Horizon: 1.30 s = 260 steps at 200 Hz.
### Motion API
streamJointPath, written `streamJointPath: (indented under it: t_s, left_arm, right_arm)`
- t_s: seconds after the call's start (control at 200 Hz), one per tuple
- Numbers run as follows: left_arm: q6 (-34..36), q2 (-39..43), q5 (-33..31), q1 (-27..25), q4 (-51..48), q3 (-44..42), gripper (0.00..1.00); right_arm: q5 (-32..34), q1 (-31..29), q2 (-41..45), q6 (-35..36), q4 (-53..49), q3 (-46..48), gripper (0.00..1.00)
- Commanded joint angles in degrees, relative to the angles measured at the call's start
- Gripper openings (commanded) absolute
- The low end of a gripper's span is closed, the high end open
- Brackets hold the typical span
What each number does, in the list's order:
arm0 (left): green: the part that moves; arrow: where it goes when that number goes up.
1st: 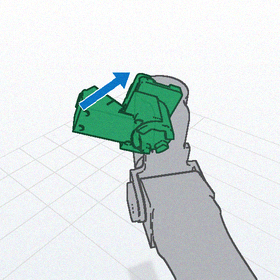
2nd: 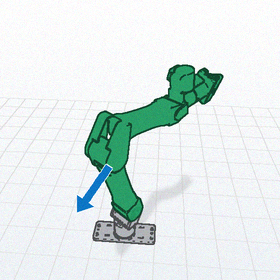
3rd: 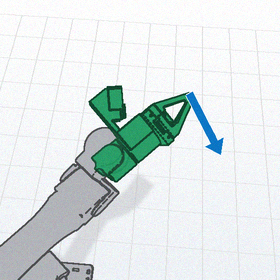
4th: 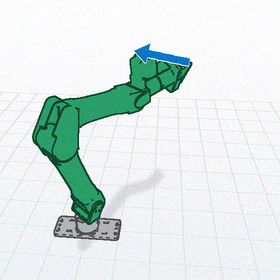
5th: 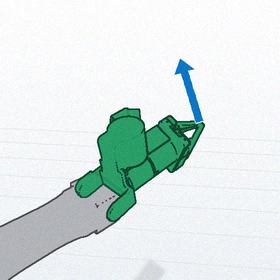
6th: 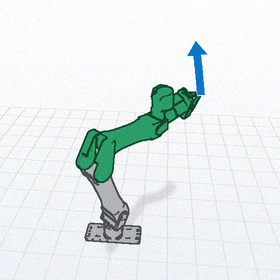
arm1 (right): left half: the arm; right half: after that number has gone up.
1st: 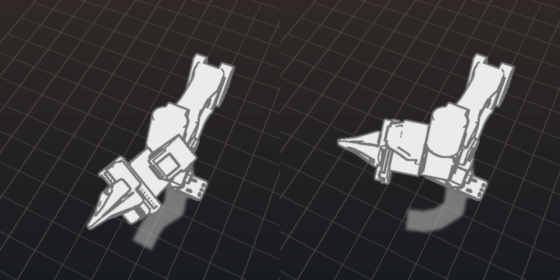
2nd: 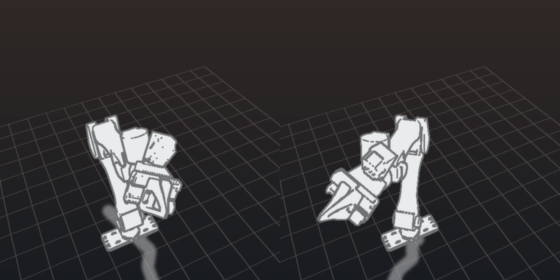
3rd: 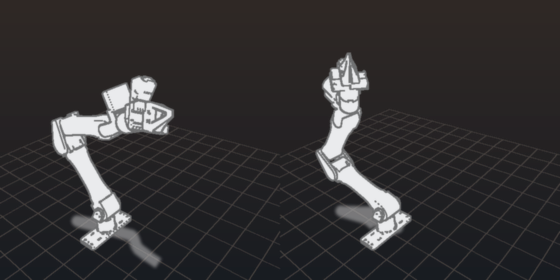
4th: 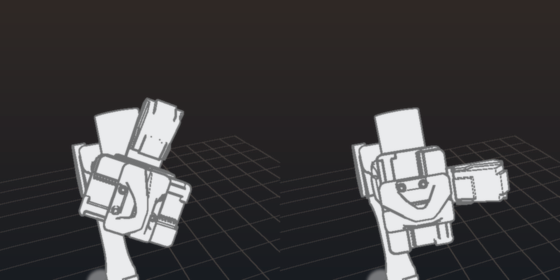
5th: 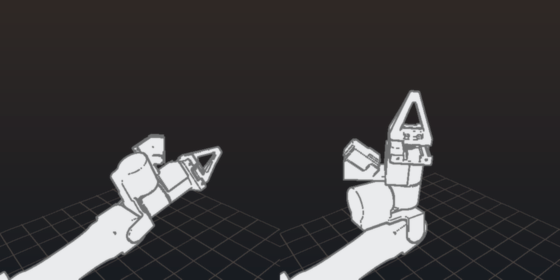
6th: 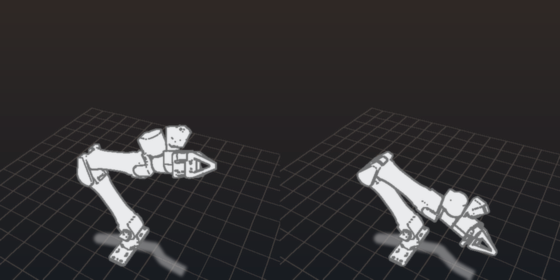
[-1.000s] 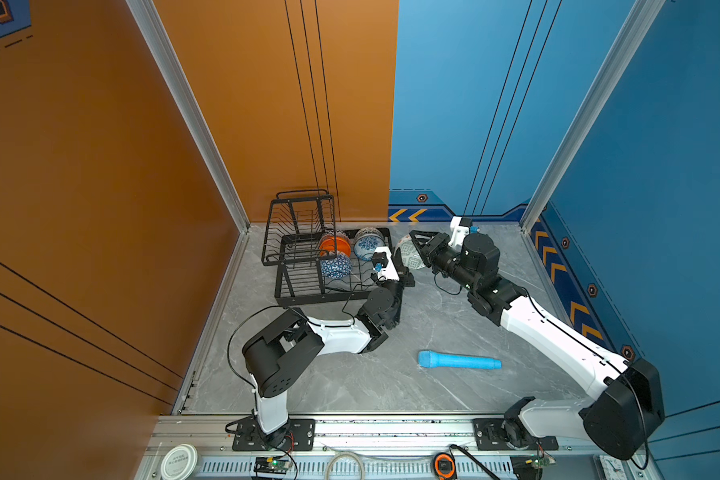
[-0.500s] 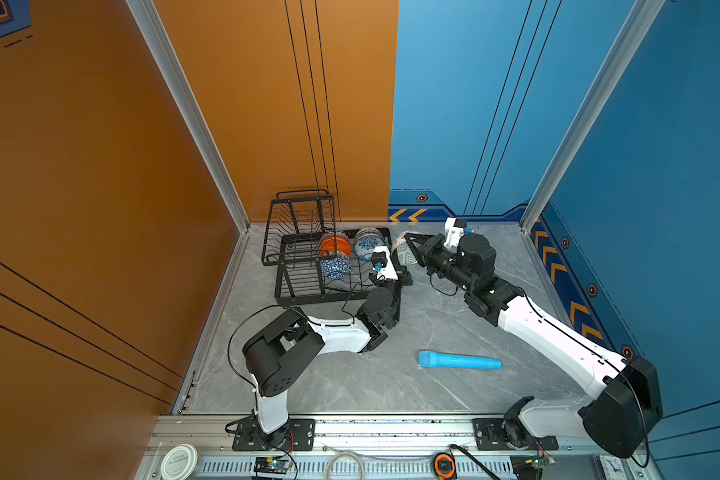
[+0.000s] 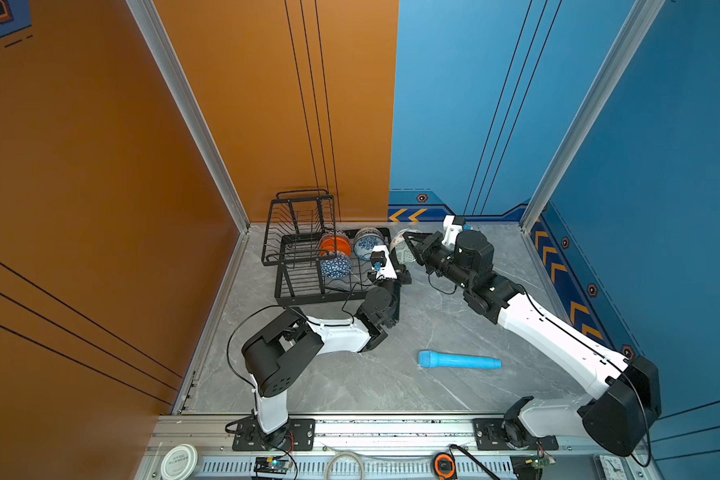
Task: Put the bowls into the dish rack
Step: 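Hold the raised green-patterned bowl with both grippers beside the rack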
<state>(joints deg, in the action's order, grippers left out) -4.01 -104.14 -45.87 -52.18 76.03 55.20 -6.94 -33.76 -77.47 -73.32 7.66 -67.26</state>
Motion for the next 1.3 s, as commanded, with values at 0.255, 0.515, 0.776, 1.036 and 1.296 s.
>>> streamJointPath:
  t_s: [0.255, 0.515, 0.776, 1.036, 1.296]
  left_arm:
    - [3.0, 4.8, -1.8, 0.3, 4.7, -0.3, 0.00]
    - [2.5, 4.6, -2.1, 1.0, 4.7, -0.2, 0.00]
    - [2.0, 4.6, -1.5, 1.2, 4.7, 0.2, 0.00]
    - [2.1, 5.1, -0.8, 2.0, 4.7, -0.5, 0.04]
    - [1.1, 6.1, 1.1, 2.5, 4.6, -2.2, 0.29]
  right_arm:
    - [17.1, 2.9, -2.6, 2.5, -6.5, -2.9, 0.16]
    - [18.1, 3.5, -4.7, -0.2, -12.2, -7.6, 0.29]
    - [16.8, 3.6, -6.0, -2.0, -10.4, -6.8, 0.14]
    - [16.9, 2.0, -5.4, 2.6, -8.6, -6.7, 0.00]
    - [15.5, 1.5, -4.9, 7.3, -6.2, -6.3, 0.00]
